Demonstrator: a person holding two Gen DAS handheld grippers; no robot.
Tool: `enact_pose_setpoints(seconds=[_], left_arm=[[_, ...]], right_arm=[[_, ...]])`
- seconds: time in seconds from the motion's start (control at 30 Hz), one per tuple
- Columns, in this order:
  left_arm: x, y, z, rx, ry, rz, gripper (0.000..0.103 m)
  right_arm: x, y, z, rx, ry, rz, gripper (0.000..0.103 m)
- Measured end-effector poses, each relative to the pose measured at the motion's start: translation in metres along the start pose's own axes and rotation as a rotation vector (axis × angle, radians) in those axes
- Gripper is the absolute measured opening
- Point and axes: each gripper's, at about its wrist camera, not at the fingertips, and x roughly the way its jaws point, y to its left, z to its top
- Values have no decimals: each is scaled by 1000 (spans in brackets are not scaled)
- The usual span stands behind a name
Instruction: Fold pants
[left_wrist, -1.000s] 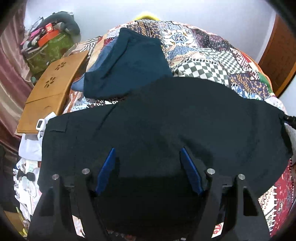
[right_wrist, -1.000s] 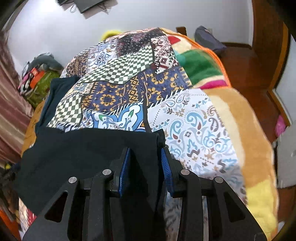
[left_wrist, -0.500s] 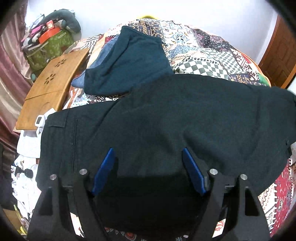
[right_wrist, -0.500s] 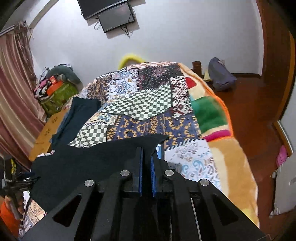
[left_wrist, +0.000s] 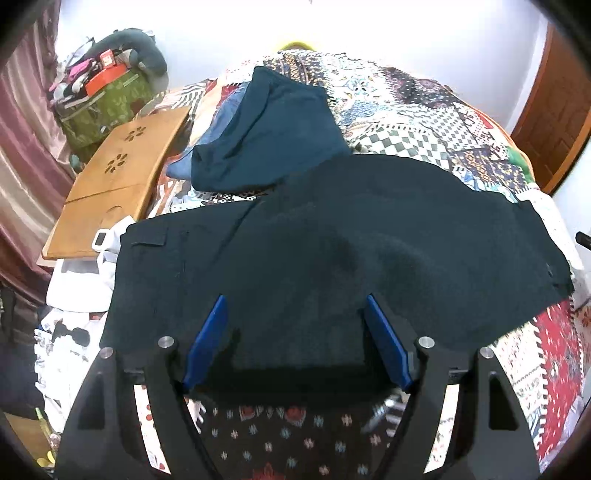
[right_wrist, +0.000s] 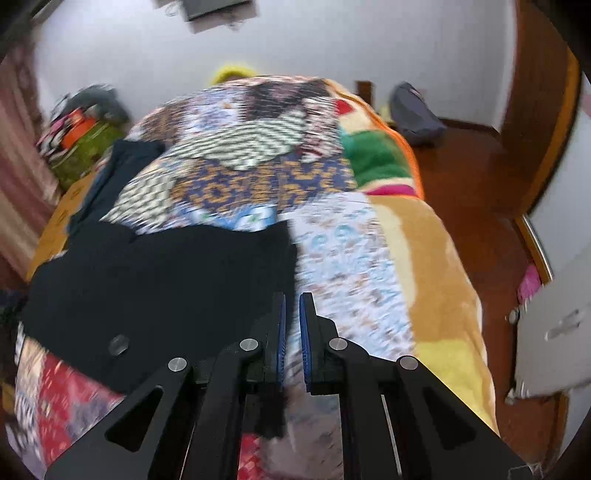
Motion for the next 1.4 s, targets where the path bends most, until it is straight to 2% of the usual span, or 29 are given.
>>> enact_pose_setpoints(seconds=[0.13,0.23,0.37,0.53,0.77,0.83,0.9,0.93,1.0,1.03,1.07,1.1,1.13,1.2,1.4], left_arm=[[-11,-17,-10,51,-5,-20,78],[-14,-36,-15,109,-7,-37,80],[-11,-61,-20,197,-9,-37,84],[-3,-83,-10,239,-13,-51,85],[5,-114,5,296,-28,-79,84],[6,-120,10,292,-29,-105,74],[7,-123,14,285,-23,-131,56],[6,-125,15,282,-23,-137,52],[4,-129,17,284,-27,-151,32],[2,-131,17,286,-31,-154,27],[1,-133,17,289,-37,-157,19],[-2,-135,17,292,-46,-158,15],[-5,-136,16,293,-52,-159,14],[-9,-136,16,290,-67,-166,12],[-14,-134,14,280,-66,-188,9]], right_arm=[[-6,45,-3,-94,-14,93,27],[-2,82,-4,-161,-11,176,31],[8,123,-8,-247,-2,252,34],[27,163,-15,-340,45,305,35],[42,189,-21,-421,67,307,35],[44,192,-20,-430,58,307,38],[45,195,-19,-431,56,311,38],[46,195,-18,-431,50,316,38],[46,195,-18,-431,41,316,38],[46,195,-18,-430,35,315,38],[47,195,-17,-427,29,311,37],[47,195,-17,-422,19,303,28],[46,192,-16,-411,8,299,18],[39,186,-13,-375,-21,312,12],[19,175,-18,-363,-36,321,6]])
